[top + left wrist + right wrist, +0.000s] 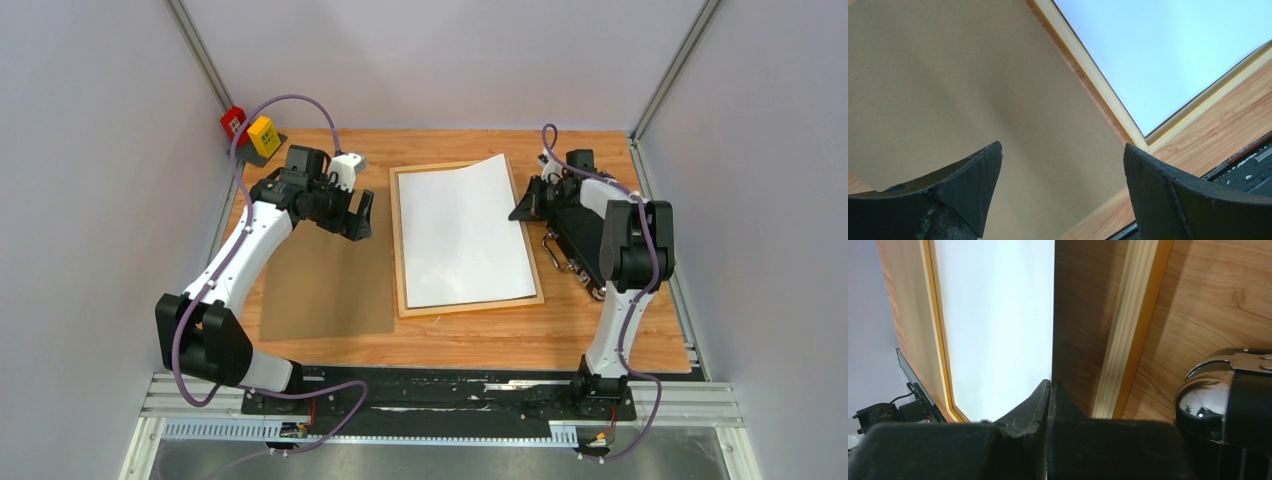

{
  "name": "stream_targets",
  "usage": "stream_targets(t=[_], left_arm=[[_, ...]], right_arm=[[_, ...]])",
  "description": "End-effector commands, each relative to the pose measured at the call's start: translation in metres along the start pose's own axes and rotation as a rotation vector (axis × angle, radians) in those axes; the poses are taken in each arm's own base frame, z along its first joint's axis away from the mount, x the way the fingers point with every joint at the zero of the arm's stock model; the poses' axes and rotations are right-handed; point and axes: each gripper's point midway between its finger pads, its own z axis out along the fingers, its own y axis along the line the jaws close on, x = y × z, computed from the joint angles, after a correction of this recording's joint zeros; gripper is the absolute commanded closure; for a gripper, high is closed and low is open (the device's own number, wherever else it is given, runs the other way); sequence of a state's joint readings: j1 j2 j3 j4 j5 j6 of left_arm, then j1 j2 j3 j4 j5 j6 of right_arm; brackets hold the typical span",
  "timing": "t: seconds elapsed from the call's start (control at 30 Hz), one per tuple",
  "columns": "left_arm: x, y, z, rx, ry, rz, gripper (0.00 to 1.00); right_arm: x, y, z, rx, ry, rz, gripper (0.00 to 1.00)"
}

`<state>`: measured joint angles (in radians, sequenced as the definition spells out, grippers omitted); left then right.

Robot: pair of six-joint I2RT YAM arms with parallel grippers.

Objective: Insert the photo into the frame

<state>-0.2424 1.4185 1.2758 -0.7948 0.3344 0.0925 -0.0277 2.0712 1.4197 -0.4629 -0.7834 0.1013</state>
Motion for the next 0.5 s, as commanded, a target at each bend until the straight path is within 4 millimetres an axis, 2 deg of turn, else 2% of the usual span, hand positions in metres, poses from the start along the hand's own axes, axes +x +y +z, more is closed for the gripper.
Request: stream_targets(t=[0.0,0.47], left_arm=[[-0.0074,-0.0018,-0.0052,0.003,-0.033,0.017,0.02],[-0.007,-0.0013,-0.0049,0.001,-0.032,0.02,0.02]], right_arm=[[-0.0177,0.0135,-0.0121,-0.014,-0.064,-0.052,1.0],[-0.0144,0.0133,-0.0061,-0.025,-0.047,-0.061,1.0]])
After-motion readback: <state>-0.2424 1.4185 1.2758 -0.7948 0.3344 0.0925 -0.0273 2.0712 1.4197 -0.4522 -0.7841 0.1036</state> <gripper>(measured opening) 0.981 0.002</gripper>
